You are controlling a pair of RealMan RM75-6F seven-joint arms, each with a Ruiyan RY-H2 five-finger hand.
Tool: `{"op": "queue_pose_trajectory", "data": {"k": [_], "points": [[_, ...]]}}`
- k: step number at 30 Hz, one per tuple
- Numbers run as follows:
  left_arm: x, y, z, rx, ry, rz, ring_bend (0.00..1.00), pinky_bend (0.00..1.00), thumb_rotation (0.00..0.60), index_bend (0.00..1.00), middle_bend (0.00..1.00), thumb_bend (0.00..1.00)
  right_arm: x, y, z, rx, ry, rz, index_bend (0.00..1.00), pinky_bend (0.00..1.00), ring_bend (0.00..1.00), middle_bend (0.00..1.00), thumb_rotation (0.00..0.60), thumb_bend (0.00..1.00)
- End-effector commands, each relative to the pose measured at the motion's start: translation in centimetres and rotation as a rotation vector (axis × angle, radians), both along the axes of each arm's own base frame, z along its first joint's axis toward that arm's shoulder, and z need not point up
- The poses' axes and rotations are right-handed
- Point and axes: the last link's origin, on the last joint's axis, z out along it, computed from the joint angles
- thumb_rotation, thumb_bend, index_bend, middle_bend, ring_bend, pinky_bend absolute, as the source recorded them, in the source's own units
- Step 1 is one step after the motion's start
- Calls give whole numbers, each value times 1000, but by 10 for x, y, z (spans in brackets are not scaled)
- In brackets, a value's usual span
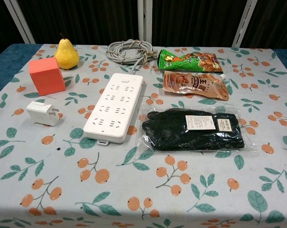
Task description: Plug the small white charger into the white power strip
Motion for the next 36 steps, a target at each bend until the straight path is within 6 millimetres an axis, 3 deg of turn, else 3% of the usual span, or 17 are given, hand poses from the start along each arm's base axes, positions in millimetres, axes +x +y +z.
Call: {"op": "queue_pose_trajectory", "data": {"k": [1,13,20,23,27,31,36], "points": [[-1,1,-3,-7,-7,7,0,0,600,7,0,1,1,-1,0,2,1,2,0,0,0,50,600,222],[4,1,-5,-14,-20,-18,0,0,600,42,27,0,2,-3,2,-7,5,6,0,0,0,50,600,222],[22,24,-16,-62,-19,-118,1,0,600,138,100,4,11,-7,20,-48,61,42,0,0,0,49,600,225],[29,41,-27,-82,-40,-169,79,76,600,242,228,8,16,-9,27,-63,74,61,0,0,0,49,600,225],[30,64,-45,-116,-53,-180,161,195,600,328,306,15,21,-10,31,-72,80,78,0,0,0,50,600,227],[30,82,-65,-138,-74,-188,349,351,600,473,476,16,22,-10,30,-67,79,80,0,0,0,50,600,231],[32,101,-89,-155,-88,-206,406,439,600,495,533,16,21,-10,28,-62,73,72,0,0,0,50,600,231]]}}
